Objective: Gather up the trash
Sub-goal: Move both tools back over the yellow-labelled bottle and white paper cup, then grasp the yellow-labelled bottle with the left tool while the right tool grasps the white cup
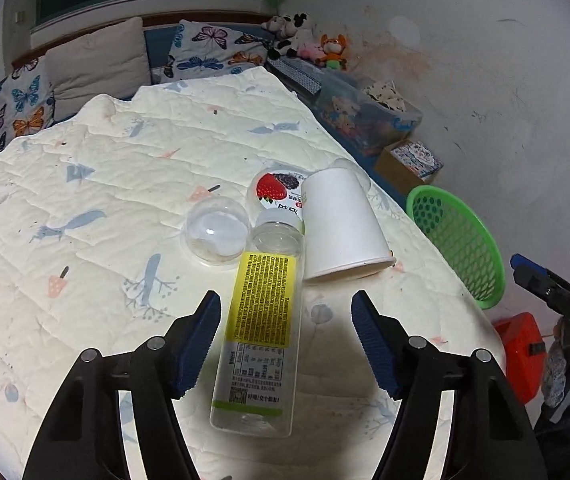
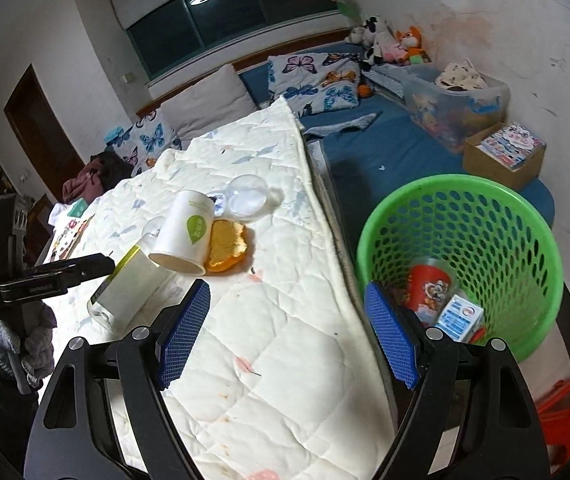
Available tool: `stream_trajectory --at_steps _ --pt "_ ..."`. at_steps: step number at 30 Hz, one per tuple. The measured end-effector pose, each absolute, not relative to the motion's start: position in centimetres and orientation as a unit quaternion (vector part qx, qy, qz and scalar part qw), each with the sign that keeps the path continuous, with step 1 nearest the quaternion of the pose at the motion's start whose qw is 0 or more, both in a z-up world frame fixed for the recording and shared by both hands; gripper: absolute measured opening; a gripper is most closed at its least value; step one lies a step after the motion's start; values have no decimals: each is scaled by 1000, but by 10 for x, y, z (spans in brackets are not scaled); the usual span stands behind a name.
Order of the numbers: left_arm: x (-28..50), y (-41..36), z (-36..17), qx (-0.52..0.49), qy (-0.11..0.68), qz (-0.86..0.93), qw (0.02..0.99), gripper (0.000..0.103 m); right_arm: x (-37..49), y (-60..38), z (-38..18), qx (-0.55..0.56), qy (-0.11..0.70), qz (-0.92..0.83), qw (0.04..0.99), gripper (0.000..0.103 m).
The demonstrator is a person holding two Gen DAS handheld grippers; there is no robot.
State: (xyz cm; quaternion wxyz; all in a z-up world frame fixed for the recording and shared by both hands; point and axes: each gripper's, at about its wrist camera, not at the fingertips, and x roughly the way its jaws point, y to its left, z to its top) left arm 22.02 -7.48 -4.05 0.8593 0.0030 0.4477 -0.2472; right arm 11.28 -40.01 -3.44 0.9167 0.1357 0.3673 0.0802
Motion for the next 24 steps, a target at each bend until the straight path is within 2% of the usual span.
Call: stream_trajectory --at_steps 10,13,24 --pt "233 -82 -58 30 463 -253 849 60 131 -382 -36 117 382 96 912 79" --pt "238 -83 -63 33 469 -254 845 54 138 -376 -34 116 385 105 910 79" --pt "248 -88 -74 45 480 -253 839 51 173 -346 -30 103 400 135 900 79"
